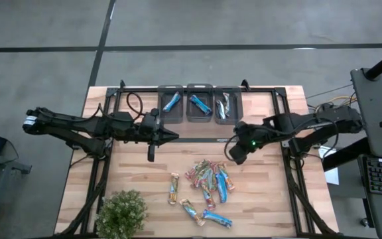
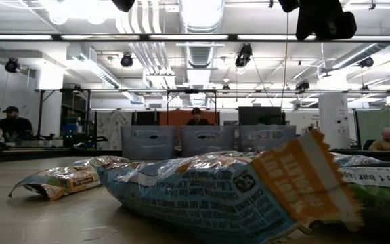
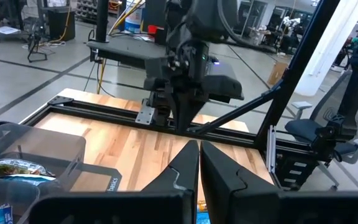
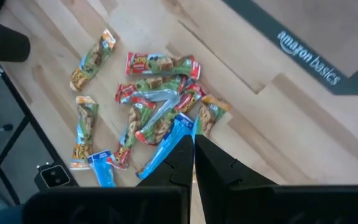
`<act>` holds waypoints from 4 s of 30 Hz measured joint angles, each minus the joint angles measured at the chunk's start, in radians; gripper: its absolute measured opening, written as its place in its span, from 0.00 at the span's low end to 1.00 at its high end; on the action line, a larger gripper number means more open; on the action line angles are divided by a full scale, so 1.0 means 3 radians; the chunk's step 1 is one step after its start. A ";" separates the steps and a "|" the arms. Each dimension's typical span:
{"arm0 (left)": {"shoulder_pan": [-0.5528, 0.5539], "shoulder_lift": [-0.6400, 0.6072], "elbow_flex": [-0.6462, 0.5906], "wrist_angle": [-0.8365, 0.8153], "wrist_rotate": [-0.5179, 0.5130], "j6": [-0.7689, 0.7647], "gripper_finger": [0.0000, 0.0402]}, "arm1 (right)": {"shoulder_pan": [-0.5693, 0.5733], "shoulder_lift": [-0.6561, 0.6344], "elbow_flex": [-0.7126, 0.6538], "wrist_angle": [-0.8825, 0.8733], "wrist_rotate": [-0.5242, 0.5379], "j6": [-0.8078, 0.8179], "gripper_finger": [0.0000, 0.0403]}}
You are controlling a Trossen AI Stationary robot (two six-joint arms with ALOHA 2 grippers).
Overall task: Pick and place Granola Bars by type
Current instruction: Put the yellow granola bar into the right black bin
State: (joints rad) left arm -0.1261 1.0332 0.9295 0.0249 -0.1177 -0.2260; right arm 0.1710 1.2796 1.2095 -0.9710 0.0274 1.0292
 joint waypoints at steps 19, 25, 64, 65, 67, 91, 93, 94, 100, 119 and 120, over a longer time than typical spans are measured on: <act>0.0000 -0.0001 0.0000 -0.0074 0.0001 -0.0025 0.00 | 0.0232 0.0461 0.0000 0.0078 0.0003 0.0378 0.02; 0.0000 -0.0025 -0.0003 -0.0247 0.0001 -0.0001 0.00 | 0.0322 0.0480 -0.0006 0.0083 0.0106 0.0595 0.02; 0.0000 -0.0031 -0.0002 -0.0292 0.0001 0.0030 0.00 | 0.0551 0.0497 -0.0889 0.1220 0.0178 0.1371 0.44; 0.0000 -0.0031 -0.0002 -0.0292 0.0002 0.0028 0.00 | 0.0551 0.0497 -0.0889 0.1228 0.0178 0.1371 0.44; 0.0000 -0.0031 -0.0001 -0.0292 0.0003 0.0027 0.00 | 0.0551 0.0497 -0.0889 0.1263 0.0176 0.1371 0.45; 0.0000 -0.0031 -0.0003 -0.0291 0.0002 0.0036 0.00 | 0.0548 0.0497 -0.0883 0.1637 0.0113 0.1356 0.43; 0.0000 -0.0031 -0.0001 -0.0291 0.0001 0.0036 0.00 | 0.0542 0.0497 -0.0829 0.1627 0.0066 0.1293 0.42; 0.0000 -0.0031 -0.0001 -0.0292 0.0003 0.0036 0.00 | 0.0541 0.0497 -0.0798 0.1622 0.0064 0.1294 0.42; 0.0000 -0.0031 -0.0002 -0.0366 0.0001 0.0035 0.00 | 0.0526 0.0496 -0.0567 0.1180 0.0054 0.1453 0.42; 0.0000 -0.0043 -0.0001 -0.0465 0.0001 0.0042 0.00 | 0.0402 0.0849 -0.0081 0.0522 -0.0192 0.1530 0.42; 0.0000 -0.0053 -0.0002 -0.0468 0.0001 0.0042 0.00 | 0.0399 0.0890 -0.0064 0.0533 -0.0192 0.1536 0.42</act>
State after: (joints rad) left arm -0.1261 1.0174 0.9287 -0.1156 -0.1173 -0.2134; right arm 0.2908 1.5467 1.1904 -0.8111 -0.0303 1.4900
